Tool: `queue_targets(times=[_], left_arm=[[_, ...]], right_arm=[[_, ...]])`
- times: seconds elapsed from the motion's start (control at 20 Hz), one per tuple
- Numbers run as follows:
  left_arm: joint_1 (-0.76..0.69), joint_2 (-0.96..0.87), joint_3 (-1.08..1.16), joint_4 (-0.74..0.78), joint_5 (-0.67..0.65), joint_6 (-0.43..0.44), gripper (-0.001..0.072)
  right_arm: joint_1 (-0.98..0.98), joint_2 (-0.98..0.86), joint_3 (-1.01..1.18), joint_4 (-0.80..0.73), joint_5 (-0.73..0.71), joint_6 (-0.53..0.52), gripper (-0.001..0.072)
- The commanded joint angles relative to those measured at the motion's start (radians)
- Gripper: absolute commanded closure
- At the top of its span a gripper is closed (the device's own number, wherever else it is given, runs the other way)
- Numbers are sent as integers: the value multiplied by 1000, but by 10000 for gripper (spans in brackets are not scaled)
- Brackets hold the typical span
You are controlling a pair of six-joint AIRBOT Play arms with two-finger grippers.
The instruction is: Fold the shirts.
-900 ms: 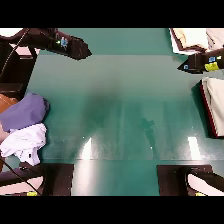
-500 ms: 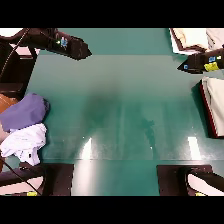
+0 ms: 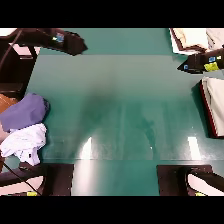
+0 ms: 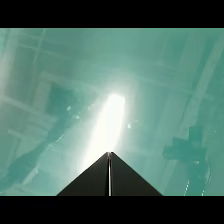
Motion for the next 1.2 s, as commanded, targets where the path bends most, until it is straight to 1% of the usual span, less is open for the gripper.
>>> queue_targets(times=[0.0,0.1,0.25,0.3,0.35,0.4,0.45,0.55,0.65,0.75,0.8,0.85,0.9,0.95,1.0,1.05,1.1,1.15], left_arm=[[131,36,-4,168,-166,-19,681],[251,68,-42,242,-243,-21,681],[421,103,-171,289,-338,-33,678],[464,108,-227,298,-350,-37,566],[501,109,-291,301,-346,-37,234],[533,109,-365,309,-325,-40,96],[556,108,-435,316,-293,-40,95],[587,108,-576,354,-174,-51,95],[594,108,-677,376,-66,-59,95],[594,107,-744,380,14,-59,96],[594,107,-759,380,27,-60,97],[594,106,-760,381,25,-68,114],[594,109,-760,381,21,-71,332],[594,116,-760,381,21,-70,518],[594,123,-757,381,23,-71,587],[594,137,-750,381,29,-71,594],[594,153,-738,381,30,-70,681],[594,178,-719,380,36,-71,682]], right_arm=[[0,1,1,-1,26,0,693],[0,1,1,0,36,0,693],[0,1,1,-1,29,0,693],[0,1,1,0,28,0,693],[0,1,1,-1,28,0,693],[0,1,1,0,28,0,693],[0,1,1,-1,28,0,693],[0,0,1,-1,27,0,693],[0,0,1,0,28,0,693],[1,0,1,0,28,0,693],[1,0,1,0,27,0,693],[1,0,1,0,26,0,693],[1,0,1,0,23,0,693],[1,1,1,0,19,0,693],[1,1,1,0,16,0,693],[1,1,1,1,13,0,693],[1,1,1,2,10,0,693],[1,1,1,1,9,1,693]])
